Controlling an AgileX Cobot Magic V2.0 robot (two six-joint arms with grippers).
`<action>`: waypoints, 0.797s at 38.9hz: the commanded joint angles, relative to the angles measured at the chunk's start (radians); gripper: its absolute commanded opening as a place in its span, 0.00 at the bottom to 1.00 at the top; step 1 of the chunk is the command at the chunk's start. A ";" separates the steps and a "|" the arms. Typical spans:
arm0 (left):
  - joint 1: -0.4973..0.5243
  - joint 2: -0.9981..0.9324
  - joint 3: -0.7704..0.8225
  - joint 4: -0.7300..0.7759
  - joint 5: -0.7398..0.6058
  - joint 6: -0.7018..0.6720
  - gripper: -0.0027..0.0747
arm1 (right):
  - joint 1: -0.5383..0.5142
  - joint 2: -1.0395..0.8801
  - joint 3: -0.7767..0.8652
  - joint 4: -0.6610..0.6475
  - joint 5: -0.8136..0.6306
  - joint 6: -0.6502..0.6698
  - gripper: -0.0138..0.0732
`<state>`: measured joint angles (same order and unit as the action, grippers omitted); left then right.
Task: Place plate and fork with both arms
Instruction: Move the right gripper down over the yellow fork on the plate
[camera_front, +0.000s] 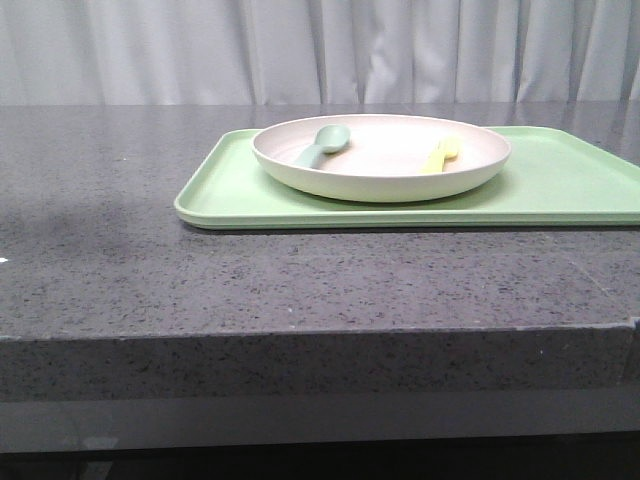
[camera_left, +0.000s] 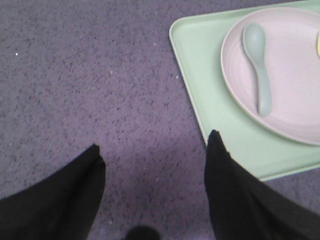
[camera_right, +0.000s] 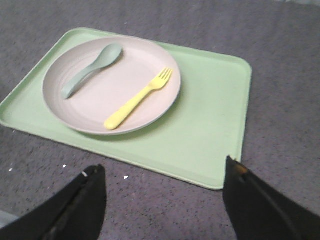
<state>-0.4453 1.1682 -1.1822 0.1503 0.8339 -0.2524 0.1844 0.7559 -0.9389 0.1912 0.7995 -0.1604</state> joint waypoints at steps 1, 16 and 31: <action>-0.006 -0.107 0.064 0.032 -0.052 -0.003 0.59 | 0.051 0.081 -0.093 0.010 0.003 -0.036 0.76; -0.006 -0.355 0.255 0.074 -0.052 -0.001 0.59 | 0.199 0.534 -0.412 -0.094 0.200 0.100 0.76; -0.006 -0.353 0.275 0.078 -0.057 -0.001 0.59 | 0.201 0.927 -0.743 -0.185 0.396 0.285 0.76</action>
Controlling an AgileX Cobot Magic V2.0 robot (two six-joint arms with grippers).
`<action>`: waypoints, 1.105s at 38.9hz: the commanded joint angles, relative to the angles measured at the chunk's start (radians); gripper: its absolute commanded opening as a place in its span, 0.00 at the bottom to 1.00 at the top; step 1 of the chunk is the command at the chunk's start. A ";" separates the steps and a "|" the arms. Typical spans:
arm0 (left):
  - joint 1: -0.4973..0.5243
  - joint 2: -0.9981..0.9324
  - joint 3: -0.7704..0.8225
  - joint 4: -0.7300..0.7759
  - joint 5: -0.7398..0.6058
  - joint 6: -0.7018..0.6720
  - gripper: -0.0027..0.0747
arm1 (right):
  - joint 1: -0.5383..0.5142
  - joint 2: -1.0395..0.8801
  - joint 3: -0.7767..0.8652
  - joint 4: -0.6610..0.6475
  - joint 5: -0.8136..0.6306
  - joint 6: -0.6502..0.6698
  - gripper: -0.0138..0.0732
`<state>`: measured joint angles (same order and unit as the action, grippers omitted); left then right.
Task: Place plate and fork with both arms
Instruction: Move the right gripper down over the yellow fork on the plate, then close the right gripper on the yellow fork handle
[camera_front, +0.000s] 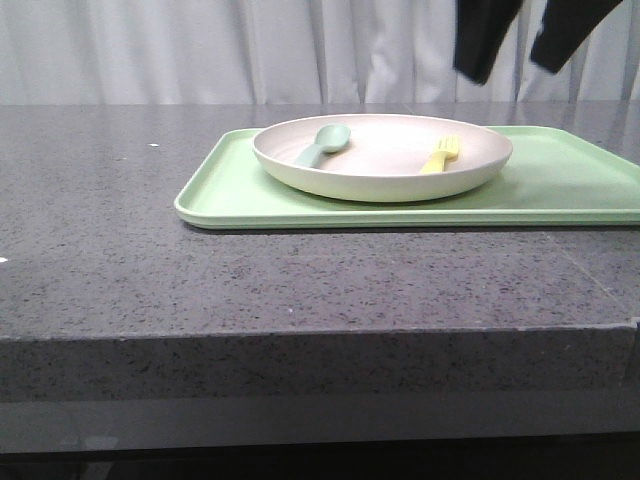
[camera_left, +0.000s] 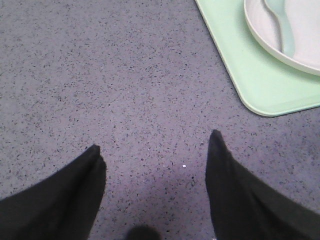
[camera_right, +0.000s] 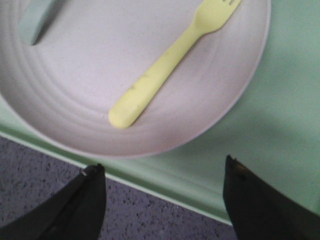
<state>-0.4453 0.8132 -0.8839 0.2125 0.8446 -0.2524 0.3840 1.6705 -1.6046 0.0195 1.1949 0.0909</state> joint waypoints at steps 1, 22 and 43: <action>-0.006 0.002 -0.024 0.015 -0.067 -0.001 0.59 | 0.002 0.032 -0.093 -0.013 0.003 0.037 0.76; -0.006 0.013 -0.024 0.015 -0.078 -0.001 0.59 | -0.016 0.264 -0.300 -0.012 0.044 0.096 0.76; -0.006 0.013 -0.024 0.015 -0.078 -0.001 0.59 | -0.024 0.334 -0.332 -0.009 0.059 0.099 0.76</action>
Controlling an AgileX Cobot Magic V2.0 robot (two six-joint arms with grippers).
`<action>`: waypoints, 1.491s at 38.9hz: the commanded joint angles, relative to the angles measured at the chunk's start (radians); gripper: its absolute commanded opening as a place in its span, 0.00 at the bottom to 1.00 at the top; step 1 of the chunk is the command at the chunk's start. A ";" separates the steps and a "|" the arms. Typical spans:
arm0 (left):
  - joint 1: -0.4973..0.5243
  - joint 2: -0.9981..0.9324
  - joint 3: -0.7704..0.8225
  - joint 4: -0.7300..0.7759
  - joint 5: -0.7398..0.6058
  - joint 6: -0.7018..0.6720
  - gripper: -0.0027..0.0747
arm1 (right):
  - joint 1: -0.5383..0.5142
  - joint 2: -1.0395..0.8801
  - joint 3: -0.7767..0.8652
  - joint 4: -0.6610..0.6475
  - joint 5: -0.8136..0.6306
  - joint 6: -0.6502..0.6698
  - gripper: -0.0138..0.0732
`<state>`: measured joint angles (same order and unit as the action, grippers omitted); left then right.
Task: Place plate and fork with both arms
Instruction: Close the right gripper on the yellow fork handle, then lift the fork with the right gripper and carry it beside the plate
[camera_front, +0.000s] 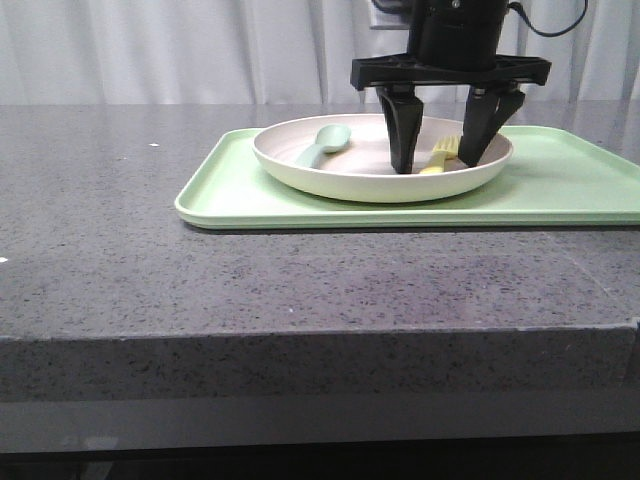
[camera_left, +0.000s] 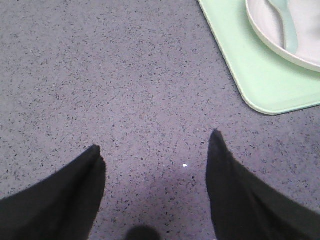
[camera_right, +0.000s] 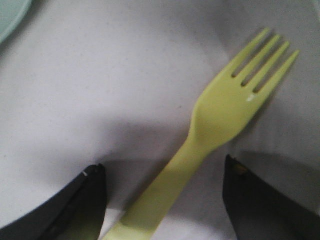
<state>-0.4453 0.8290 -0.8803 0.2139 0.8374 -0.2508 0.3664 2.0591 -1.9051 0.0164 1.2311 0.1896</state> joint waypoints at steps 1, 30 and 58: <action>-0.006 -0.003 -0.027 0.014 -0.070 -0.003 0.59 | -0.006 -0.055 -0.032 -0.006 0.023 0.000 0.76; -0.006 -0.003 -0.027 0.014 -0.070 -0.003 0.59 | -0.006 -0.055 -0.032 -0.006 0.059 0.000 0.45; -0.006 -0.003 -0.027 0.014 -0.070 -0.003 0.59 | -0.006 -0.055 -0.032 -0.006 0.080 0.000 0.28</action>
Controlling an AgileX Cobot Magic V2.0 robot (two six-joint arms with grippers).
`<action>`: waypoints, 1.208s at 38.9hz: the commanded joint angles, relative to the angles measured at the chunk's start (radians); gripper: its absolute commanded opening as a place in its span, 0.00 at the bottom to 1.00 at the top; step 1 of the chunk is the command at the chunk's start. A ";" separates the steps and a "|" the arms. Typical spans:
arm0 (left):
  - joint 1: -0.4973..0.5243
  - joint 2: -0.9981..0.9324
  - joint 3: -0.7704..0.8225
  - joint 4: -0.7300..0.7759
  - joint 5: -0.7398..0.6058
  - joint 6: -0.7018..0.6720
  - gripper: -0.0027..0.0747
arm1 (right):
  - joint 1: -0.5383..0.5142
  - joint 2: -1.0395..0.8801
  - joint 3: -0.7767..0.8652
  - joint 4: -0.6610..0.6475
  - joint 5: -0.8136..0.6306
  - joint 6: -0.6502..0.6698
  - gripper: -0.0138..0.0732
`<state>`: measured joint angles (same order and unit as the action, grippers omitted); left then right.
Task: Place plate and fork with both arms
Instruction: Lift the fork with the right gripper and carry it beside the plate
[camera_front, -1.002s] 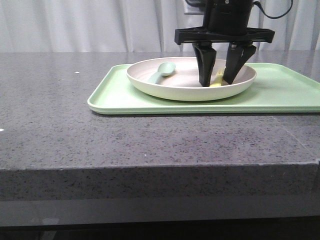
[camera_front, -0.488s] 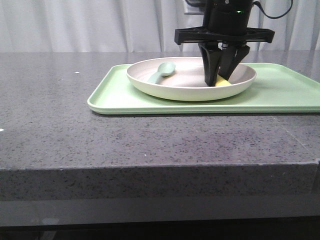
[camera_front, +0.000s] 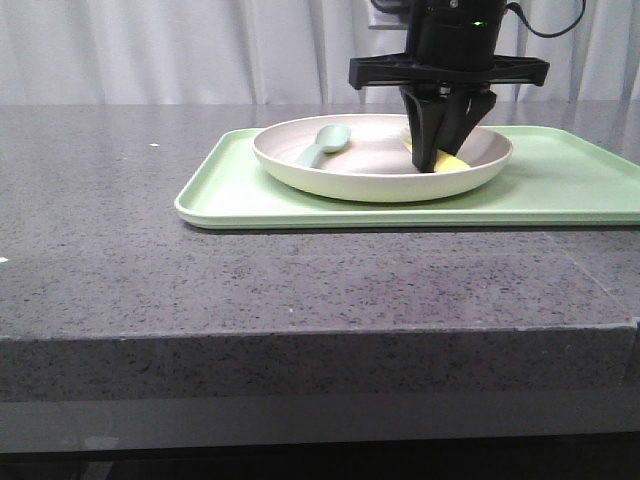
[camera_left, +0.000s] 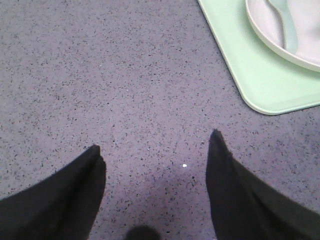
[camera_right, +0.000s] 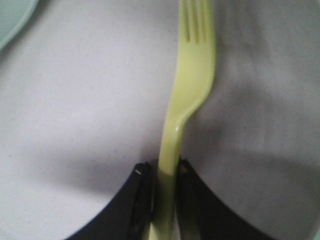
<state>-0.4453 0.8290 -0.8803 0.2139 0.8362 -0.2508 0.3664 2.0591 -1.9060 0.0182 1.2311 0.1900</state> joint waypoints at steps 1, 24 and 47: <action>-0.006 -0.003 -0.027 0.014 -0.069 -0.003 0.59 | -0.006 -0.055 -0.031 -0.008 0.080 -0.001 0.27; -0.006 -0.003 -0.027 0.018 -0.069 -0.003 0.59 | -0.006 -0.096 -0.031 -0.009 0.104 -0.009 0.15; -0.006 -0.003 -0.027 0.029 -0.069 -0.003 0.59 | -0.209 -0.410 0.102 -0.012 0.104 -0.091 0.15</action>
<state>-0.4453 0.8290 -0.8803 0.2289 0.8337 -0.2508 0.2034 1.7185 -1.8230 0.0164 1.2464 0.1210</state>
